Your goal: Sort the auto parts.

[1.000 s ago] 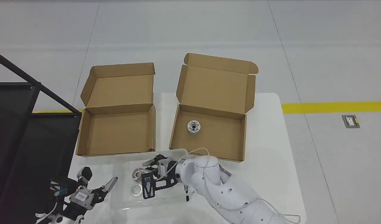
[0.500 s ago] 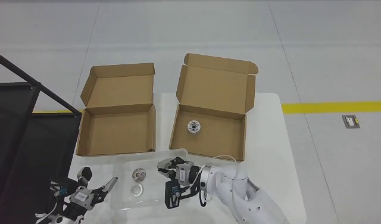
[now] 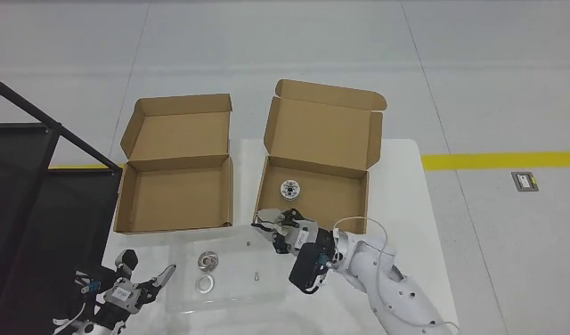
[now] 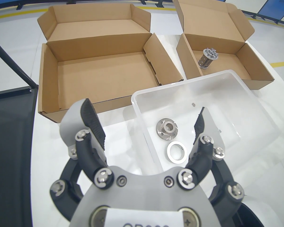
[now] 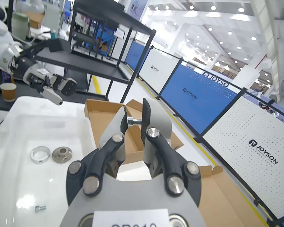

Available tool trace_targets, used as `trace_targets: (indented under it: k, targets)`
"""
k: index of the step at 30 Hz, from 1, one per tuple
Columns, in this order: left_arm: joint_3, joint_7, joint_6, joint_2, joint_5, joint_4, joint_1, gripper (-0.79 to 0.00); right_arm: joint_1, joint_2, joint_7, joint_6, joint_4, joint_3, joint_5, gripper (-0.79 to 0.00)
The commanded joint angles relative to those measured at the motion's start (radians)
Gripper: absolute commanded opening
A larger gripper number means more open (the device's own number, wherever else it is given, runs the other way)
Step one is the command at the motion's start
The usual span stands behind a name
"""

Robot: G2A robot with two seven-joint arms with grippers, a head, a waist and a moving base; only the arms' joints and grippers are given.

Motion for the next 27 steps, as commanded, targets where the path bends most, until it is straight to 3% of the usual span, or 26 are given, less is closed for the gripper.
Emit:
trace_targets:
  k: [1,10,18,27]
  targets:
    - [0.0,0.0,0.0,0.0,0.0,0.0,0.0,0.0,-0.008,0.008,0.044,-0.008,0.016,0.03,-0.006,-0.785]
    - [0.0,0.0,0.0,0.0,0.0,0.0,0.0,0.0,0.019,0.021,0.431,-0.146,0.149,0.111,0.093,-0.785]
    - [0.0,0.0,0.0,0.0,0.0,0.0,0.0,0.0,0.139,-0.009,0.792,-0.152,0.36,0.07,0.215,-0.785]
    - [0.0,0.0,0.0,0.0,0.0,0.0,0.0,0.0,0.243,-0.031,0.862,-0.154,0.502,0.039,0.306,-0.785]
